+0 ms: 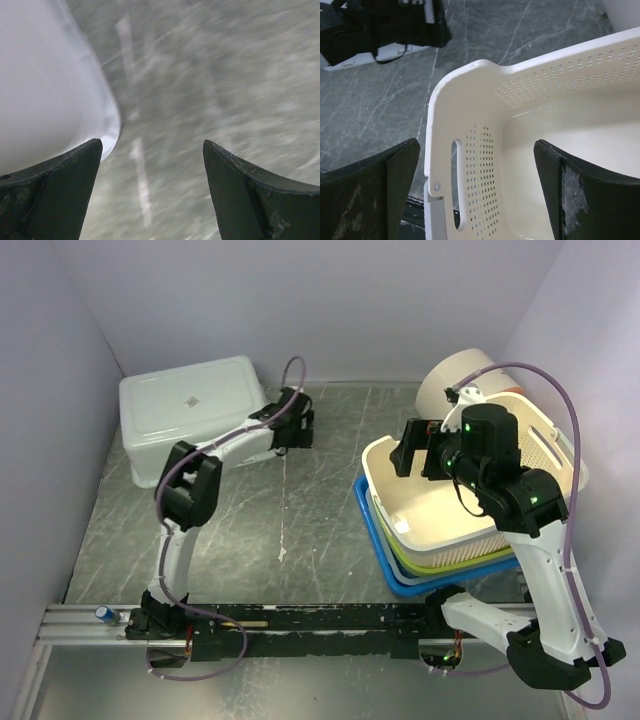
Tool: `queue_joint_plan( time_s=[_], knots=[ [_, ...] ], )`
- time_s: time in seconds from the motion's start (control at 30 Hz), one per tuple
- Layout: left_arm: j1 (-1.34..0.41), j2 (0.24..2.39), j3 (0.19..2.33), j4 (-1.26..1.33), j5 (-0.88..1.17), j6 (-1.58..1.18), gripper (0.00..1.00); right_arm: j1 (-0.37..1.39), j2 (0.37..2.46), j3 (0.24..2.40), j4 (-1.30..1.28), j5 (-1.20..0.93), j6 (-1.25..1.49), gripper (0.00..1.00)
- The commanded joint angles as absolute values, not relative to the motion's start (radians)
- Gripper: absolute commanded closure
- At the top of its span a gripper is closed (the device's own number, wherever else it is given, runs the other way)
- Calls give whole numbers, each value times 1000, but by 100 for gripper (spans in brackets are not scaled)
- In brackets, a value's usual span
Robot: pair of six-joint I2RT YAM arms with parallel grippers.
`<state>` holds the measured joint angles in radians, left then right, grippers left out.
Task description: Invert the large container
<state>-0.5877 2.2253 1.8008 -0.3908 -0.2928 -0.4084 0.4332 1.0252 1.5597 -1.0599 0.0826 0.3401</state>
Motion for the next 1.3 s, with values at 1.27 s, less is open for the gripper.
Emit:
queue_joint_plan(
  time_s=[1.27],
  knots=[
    [-1234,1674,1872,-897,-384,-1107,3,437,752,1499,-833,264,483,0]
  ],
)
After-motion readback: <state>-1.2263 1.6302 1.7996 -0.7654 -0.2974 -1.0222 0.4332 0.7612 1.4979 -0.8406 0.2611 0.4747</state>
